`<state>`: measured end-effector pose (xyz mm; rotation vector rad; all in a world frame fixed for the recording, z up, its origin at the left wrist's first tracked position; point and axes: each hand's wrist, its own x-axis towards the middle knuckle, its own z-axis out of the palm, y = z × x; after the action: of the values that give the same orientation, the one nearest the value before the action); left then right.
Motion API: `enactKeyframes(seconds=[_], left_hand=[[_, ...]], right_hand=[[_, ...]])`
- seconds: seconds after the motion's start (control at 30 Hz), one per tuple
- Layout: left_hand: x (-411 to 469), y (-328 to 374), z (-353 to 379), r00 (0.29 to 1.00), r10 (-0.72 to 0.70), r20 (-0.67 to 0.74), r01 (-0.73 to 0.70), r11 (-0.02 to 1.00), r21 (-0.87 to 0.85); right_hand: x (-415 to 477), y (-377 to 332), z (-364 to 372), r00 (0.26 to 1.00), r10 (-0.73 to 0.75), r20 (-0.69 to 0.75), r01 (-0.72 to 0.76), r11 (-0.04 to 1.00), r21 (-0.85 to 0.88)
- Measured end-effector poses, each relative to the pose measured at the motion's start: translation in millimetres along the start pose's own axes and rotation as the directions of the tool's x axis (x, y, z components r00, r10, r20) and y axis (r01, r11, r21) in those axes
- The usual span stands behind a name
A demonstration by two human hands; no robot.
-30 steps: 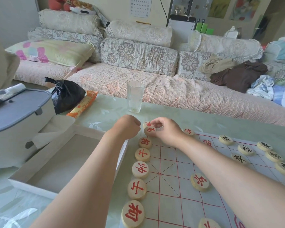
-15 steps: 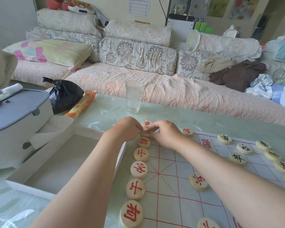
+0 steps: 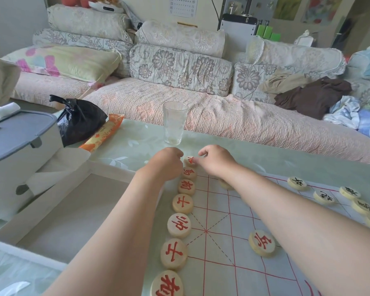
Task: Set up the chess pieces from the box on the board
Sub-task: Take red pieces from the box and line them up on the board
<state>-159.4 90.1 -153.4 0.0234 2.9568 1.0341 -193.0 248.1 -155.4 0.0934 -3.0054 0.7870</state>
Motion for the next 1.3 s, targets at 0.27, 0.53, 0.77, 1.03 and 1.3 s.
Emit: enactKeyframes(seconds=[0.27,0.53,0.77,1.03,1.3], left_hand=[[10.4,1.7,2.0,1.0,0.01,0.017,-0.01,1.0,-0.001],[18.4,-3.4,4.0,0.999,0.033,0.003,-0.033,0.999,0.026],[27.7,-3.3,10.6,0.998,0.056,-0.02,-0.055,0.998,0.041],[27.9,-3.9,13.6,0.998,0.053,-0.032,-0.051,0.997,0.054],[27.8,10.1,8.2,0.998,0.048,-0.031,-0.045,0.995,0.087]], right_hand=[[24.4,-6.2,-0.5,0.985,-0.086,0.15,0.076,0.995,0.07],[31.5,5.9,-9.0,0.967,-0.179,0.184,0.174,0.984,0.043],[24.2,7.8,-7.8,0.953,-0.229,0.198,0.221,0.973,0.065],[18.9,14.9,-7.1,0.935,-0.29,0.203,0.3,0.954,-0.017],[8.6,20.0,-33.0,0.964,-0.228,0.14,0.237,0.97,-0.052]])
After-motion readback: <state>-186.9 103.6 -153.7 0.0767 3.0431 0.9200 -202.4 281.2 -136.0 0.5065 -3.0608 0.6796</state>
